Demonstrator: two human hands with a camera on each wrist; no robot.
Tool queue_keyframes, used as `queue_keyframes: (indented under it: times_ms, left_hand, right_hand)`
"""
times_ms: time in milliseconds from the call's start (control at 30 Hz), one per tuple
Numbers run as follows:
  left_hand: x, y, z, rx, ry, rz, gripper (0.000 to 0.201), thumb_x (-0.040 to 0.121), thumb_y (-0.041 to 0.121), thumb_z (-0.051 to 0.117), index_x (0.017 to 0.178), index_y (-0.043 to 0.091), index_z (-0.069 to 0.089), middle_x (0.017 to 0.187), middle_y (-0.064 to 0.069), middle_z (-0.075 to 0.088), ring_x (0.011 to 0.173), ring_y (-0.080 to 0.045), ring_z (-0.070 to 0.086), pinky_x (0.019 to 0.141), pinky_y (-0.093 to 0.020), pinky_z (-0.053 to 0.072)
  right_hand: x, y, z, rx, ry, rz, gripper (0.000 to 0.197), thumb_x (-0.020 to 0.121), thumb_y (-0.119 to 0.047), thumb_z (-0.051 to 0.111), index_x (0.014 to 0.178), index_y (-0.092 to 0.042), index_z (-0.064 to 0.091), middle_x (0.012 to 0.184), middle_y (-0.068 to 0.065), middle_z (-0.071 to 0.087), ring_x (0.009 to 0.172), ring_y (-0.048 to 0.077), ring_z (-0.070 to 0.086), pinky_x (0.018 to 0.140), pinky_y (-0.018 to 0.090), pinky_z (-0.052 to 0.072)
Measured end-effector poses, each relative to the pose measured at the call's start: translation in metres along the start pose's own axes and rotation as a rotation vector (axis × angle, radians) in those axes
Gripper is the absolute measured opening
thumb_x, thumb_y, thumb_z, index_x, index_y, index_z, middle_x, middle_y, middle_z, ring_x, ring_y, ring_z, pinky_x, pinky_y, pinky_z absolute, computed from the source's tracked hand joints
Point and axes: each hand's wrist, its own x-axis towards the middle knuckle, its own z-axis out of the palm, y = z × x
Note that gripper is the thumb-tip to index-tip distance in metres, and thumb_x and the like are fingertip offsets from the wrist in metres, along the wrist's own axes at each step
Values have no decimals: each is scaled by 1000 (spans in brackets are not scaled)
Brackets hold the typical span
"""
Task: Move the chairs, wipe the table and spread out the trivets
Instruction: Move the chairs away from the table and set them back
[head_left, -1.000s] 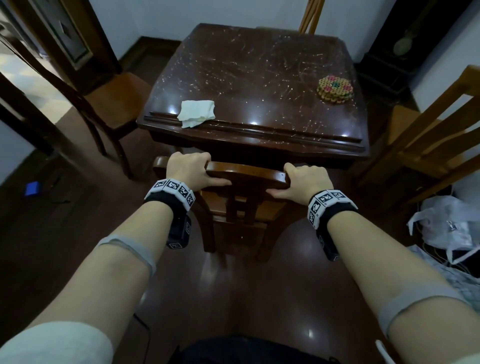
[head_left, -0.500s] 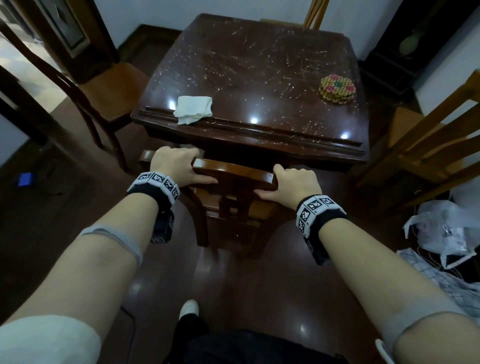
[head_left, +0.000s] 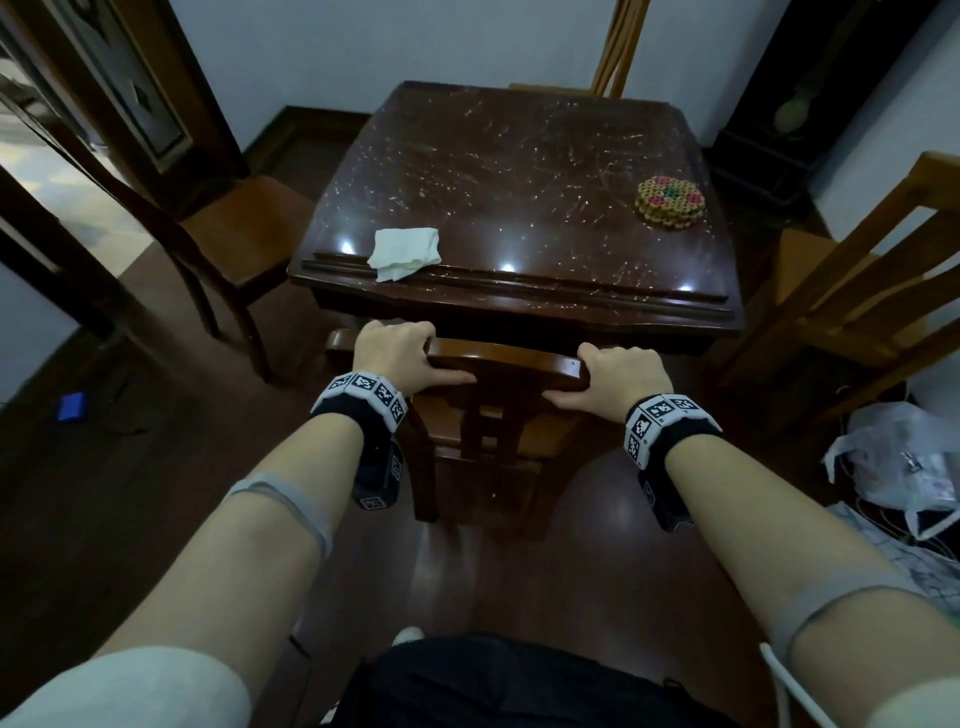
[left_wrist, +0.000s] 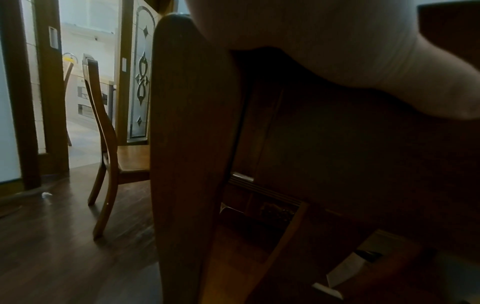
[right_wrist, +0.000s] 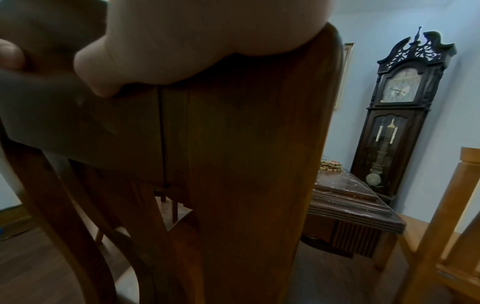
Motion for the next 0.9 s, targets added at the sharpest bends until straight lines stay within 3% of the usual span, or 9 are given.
queue_keyframes:
  times_ms: [200,367,600,800,900]
  left_hand:
    - [2,0,4,-22,8,-7,70,59,90,47,70,20,50,63,8,57,57,-9,51,71,-27,30]
    - [10,-1,9,22,67,12,74,56,92,37,70,21,52,63,11,56,54,-8,50,65,-24,27]
    - [10,-4,11,12,98,65,75,57,92,33,70,22,53,64,10,59,57,-9,55,64,-25,32]
    - [3,-4,-1,-25,3,92,61,64,89,45,71,28,41,60,15,45,59,-7,50,71,-27,38]
    - [6,-5,-3,-44,-66,118,60,67,89,43,77,29,45,65,14,49,64,-7,51,76,-31,39]
  right_hand:
    - [1,1,0,-16,1,5,69,76,-85,36,99,-21,47,77,-8,49,69,16,50,63,29,41]
    - [9,7,2,-37,4,7,70,74,-86,35,97,-21,46,80,-8,51,78,18,61,65,31,45]
    - [11,7,3,-43,-2,22,71,73,-88,35,96,-22,46,79,-6,55,67,16,52,62,29,42]
    - [6,-1,-2,8,-49,77,68,71,-89,37,97,-27,47,79,-11,57,67,11,53,61,28,44]
    - [3,-4,-7,31,-71,120,66,72,-86,42,97,-25,47,73,-11,50,65,8,49,58,26,39]
